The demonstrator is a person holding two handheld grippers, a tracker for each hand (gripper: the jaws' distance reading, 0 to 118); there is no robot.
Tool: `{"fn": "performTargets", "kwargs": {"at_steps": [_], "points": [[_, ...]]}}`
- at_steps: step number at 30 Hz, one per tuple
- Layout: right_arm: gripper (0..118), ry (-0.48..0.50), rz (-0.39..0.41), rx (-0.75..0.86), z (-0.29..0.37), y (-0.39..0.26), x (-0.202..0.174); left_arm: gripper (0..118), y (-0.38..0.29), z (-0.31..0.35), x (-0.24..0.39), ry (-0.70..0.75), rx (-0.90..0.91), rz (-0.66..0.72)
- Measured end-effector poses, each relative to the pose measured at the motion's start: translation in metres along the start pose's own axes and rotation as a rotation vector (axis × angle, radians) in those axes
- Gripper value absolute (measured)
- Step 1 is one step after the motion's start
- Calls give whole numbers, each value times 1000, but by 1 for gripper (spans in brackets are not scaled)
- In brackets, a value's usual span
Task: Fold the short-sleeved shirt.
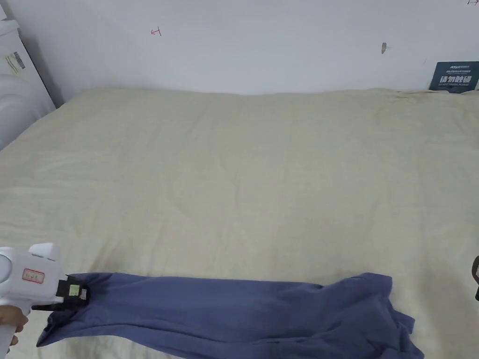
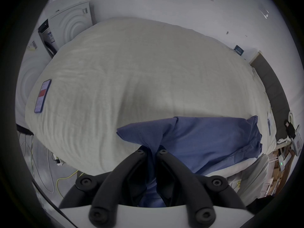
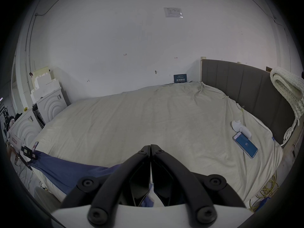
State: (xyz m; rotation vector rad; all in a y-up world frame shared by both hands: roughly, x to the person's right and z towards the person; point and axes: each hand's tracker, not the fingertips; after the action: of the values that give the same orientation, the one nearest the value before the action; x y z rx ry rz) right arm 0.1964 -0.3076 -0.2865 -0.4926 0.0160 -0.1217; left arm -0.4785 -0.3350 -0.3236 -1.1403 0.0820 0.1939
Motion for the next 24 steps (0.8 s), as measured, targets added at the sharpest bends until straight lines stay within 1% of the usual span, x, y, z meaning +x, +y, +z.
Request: {"fn": "performTargets", "kwargs": {"at_steps": [2, 4, 6, 9, 13, 15, 17, 24], "points": [[0, -5, 6, 2, 0, -1, -1, 6, -1, -1, 9, 12, -12, 17], [0, -1, 5, -1, 0, -2, 0, 6, -2, -3, 29, 29, -42, -9], [0, 0, 3, -4, 1, -3, -1, 6, 0, -3, 53, -19, -56, -31], [0, -1, 8, -6, 2, -4, 0, 6, 5, -6, 92, -132, -73, -69], [0, -3, 8, -1, 8, -4, -1, 6, 12, -19, 141, -229, -98, -119], [0, -8, 7, 2, 10, -4, -1, 6, 12, -26, 168, -258, -105, -154], [0, -11, 6, 4, 11, -3, 0, 6, 14, -43, 183, -274, -122, -190], [0, -27, 2, 2, 15, -4, 5, 6, 8, -82, 235, -289, -181, -237]]}}
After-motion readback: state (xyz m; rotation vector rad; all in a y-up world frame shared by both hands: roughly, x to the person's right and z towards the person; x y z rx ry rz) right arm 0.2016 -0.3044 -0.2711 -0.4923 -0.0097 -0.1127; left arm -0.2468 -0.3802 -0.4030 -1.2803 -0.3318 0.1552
